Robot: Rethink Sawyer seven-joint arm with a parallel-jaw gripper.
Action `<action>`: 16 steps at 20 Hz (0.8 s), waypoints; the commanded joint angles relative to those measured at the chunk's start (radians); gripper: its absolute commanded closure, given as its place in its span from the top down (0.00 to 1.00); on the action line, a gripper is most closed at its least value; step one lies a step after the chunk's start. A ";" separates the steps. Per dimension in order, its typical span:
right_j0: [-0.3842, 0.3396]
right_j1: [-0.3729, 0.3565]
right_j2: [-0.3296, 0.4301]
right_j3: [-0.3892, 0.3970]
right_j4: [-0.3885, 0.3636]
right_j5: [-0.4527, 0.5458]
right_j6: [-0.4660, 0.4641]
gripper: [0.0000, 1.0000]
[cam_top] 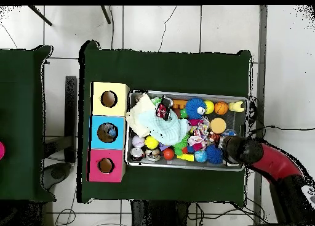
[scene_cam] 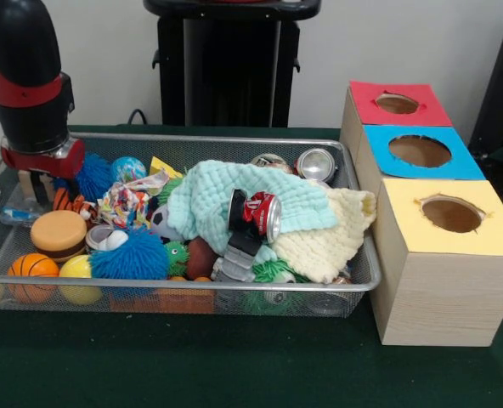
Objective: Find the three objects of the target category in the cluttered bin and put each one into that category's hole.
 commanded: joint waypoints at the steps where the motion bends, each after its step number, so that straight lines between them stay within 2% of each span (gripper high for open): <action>1: -0.113 -0.008 0.129 0.073 -0.128 -0.087 -0.176 1.00; 4: -0.122 0.025 0.139 0.051 -0.148 -0.086 -0.171 1.00; 8: -0.116 0.007 0.136 0.046 -0.148 -0.017 -0.132 1.00; 13: -0.138 0.002 0.157 -0.020 -0.154 0.075 -0.184 1.00; 16: -0.148 0.020 0.152 -0.037 -0.171 0.072 -0.177 1.00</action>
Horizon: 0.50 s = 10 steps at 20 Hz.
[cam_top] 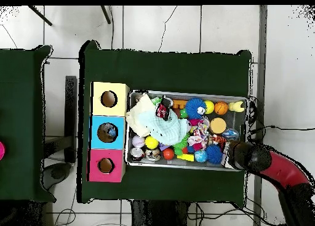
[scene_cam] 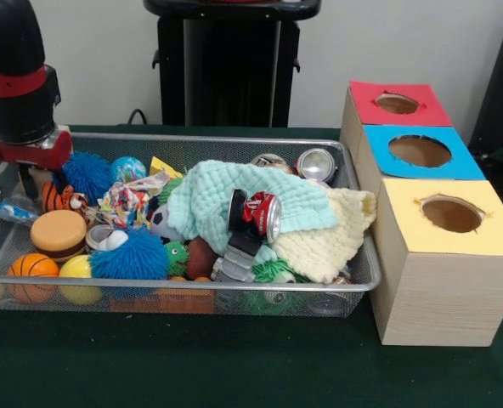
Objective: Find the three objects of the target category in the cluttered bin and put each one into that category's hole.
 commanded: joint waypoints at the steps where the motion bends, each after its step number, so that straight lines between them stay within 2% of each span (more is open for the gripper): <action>1: -0.027 0.036 0.063 -0.065 -0.082 0.061 -0.160 1.00; 10: -0.055 0.070 0.070 -0.042 -0.097 -0.003 -0.114 1.00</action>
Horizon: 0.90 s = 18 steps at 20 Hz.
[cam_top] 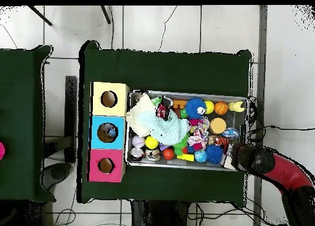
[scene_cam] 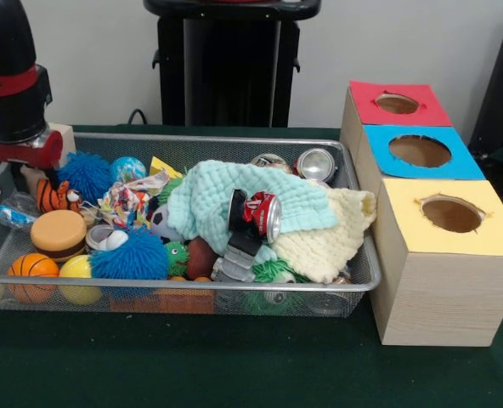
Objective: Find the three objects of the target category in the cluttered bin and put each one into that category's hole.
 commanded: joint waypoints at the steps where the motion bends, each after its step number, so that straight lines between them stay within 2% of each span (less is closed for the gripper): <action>1: -0.035 0.072 0.068 -0.038 -0.077 -0.009 -0.114 1.00; 7: -0.042 0.103 0.081 -0.053 -0.048 -0.031 -0.064 1.00; 10: -0.002 0.118 0.074 -0.118 -0.041 0.036 -0.069 1.00; 14: 0.038 0.172 0.092 -0.244 -0.021 0.129 -0.104 1.00; 18: 0.051 0.198 0.110 -0.300 -0.003 0.179 -0.110 1.00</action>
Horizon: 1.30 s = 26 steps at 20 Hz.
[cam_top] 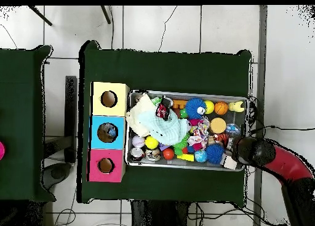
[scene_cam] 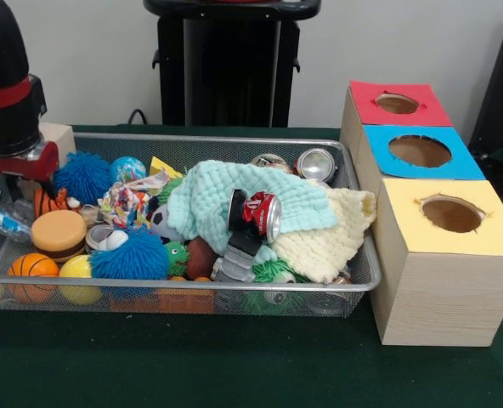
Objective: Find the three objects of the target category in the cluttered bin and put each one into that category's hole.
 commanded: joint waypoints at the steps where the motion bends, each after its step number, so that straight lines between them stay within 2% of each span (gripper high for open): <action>1: 0.028 0.166 0.086 -0.209 -0.001 0.091 -0.105 1.00; 6: 0.041 0.174 0.087 -0.213 0.015 0.102 -0.066 1.00; 21: 0.036 0.209 0.113 -0.207 0.045 0.053 -0.037 1.00; 26: 0.061 0.232 0.114 -0.258 0.058 0.080 -0.031 1.00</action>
